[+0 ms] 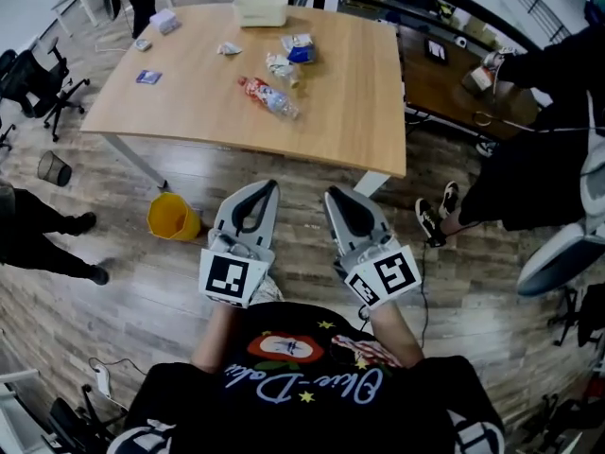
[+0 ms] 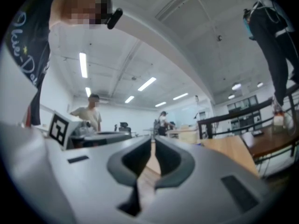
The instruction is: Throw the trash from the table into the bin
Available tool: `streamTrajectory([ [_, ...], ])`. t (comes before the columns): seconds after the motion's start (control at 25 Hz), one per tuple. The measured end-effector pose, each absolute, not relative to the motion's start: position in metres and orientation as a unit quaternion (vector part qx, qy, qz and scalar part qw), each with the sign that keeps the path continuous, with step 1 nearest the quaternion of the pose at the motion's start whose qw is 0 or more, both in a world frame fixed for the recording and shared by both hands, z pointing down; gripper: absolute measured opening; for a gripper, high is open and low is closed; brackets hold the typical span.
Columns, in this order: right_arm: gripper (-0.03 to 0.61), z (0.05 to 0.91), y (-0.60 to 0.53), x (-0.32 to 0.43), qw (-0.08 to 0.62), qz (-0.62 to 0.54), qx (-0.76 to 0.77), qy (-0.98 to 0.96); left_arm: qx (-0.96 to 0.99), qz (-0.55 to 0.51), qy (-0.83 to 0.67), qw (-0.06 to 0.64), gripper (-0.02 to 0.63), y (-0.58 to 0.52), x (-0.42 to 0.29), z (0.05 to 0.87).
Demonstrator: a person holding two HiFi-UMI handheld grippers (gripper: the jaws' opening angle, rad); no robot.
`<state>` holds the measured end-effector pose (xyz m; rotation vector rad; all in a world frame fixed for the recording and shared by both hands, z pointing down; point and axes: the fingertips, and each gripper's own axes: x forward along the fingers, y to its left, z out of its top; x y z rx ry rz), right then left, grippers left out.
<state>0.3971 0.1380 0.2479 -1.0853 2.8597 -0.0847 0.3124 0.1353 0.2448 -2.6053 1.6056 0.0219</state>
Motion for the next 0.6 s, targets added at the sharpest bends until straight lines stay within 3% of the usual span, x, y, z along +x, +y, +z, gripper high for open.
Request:
streamTrajectory([
  [0.6, 0.008, 0.245, 0.042, 0.288, 0.037, -0.028, -0.376, 0.926, -0.874, 0.009, 0.484, 0.051, 0.011, 0.039, 0.221, 0.239],
])
